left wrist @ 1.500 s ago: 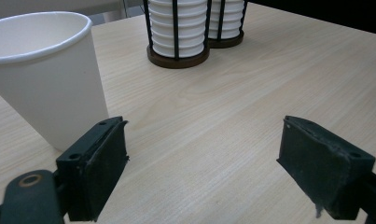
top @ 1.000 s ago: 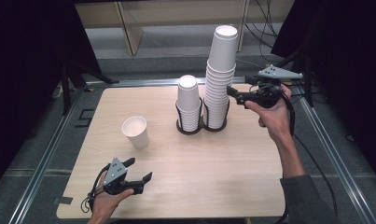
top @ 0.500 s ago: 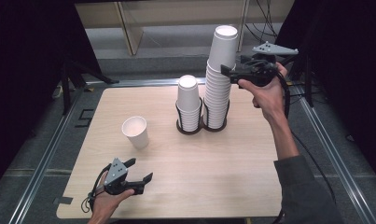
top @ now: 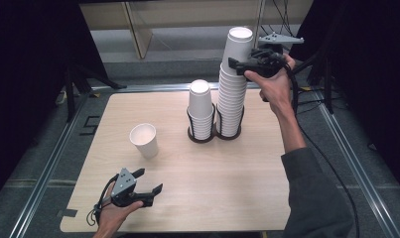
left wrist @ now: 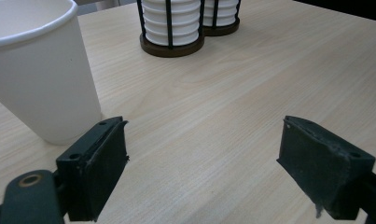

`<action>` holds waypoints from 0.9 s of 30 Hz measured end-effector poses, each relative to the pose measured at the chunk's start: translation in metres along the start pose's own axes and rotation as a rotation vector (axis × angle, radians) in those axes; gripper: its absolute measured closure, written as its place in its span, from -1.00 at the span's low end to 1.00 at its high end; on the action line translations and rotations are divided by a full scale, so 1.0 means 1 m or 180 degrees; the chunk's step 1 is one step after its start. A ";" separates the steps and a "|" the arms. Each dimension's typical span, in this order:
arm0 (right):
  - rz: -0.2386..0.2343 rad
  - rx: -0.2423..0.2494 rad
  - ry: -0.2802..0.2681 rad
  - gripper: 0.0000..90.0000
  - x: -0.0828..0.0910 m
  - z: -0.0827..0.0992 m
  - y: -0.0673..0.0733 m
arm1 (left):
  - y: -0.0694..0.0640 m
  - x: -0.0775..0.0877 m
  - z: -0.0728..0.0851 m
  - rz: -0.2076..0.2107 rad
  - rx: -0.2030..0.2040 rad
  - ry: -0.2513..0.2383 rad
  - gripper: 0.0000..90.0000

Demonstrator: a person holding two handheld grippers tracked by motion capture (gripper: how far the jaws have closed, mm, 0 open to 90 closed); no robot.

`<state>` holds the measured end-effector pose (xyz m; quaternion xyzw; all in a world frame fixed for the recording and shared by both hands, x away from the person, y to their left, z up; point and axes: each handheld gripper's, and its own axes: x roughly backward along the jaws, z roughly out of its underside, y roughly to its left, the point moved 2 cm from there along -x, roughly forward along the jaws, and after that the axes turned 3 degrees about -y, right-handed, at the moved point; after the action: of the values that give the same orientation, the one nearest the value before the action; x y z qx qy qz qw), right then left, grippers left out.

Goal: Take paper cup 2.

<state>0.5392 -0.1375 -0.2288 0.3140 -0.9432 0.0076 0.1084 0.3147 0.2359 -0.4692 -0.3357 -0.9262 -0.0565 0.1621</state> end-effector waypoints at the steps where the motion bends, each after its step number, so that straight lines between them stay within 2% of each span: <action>1: 0.0010 0.0003 0.0011 -0.68 -0.003 -0.001 0.000 | 0.000 0.001 0.000 -0.0007 -0.0018 0.0034 -0.67; 5: 0.0050 -0.0034 0.0057 -0.67 -0.011 -0.004 -0.001 | 0.000 0.000 0.000 0.0015 -0.0014 0.0012 -0.67; 7: 0.0044 -0.0067 0.0068 -0.67 -0.014 -0.004 -0.001 | 0.000 0.001 0.000 -0.0002 -0.0026 0.0060 -0.67; 10: 0.0008 -0.0138 0.0044 -0.69 -0.019 -0.004 -0.002 | 0.001 0.000 0.000 0.0017 -0.0031 0.0007 -0.67; 11: 0.0007 -0.0161 0.0058 -0.69 -0.020 -0.003 -0.002 | 0.001 0.001 0.000 0.0024 -0.0012 0.0051 -0.67; 16: -0.0001 -0.0169 0.0038 -0.67 -0.023 -0.002 -0.004 | 0.000 0.000 0.000 0.0024 -0.0007 -0.0009 -0.67; 18: -0.0050 -0.0218 0.0038 -0.65 -0.023 -0.003 -0.005 | 0.000 0.001 0.000 0.0017 -0.0039 0.0056 -0.67; 20: -0.0027 -0.0150 0.0059 -0.64 -0.023 -0.004 -0.005 | 0.000 0.002 0.000 0.0010 -0.0032 0.0098 -0.67; 23: -0.0032 -0.0146 -0.0008 -0.62 -0.021 -0.009 -0.004 | 0.001 0.001 0.000 0.0038 -0.0061 0.0053 -0.67; 26: -0.0036 -0.0134 -0.0032 -0.62 -0.018 -0.017 -0.003 | 0.000 0.002 0.000 0.0019 -0.0036 0.0099 -0.67; 27: -0.0024 -0.0105 -0.0036 -0.62 -0.016 -0.020 -0.002 | 0.000 0.001 0.000 0.0050 -0.0074 0.0059 -0.67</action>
<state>0.5573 -0.1281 -0.2133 0.3158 -0.9426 -0.0101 0.1083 0.3145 0.2367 -0.4686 -0.3442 -0.9213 -0.0691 0.1673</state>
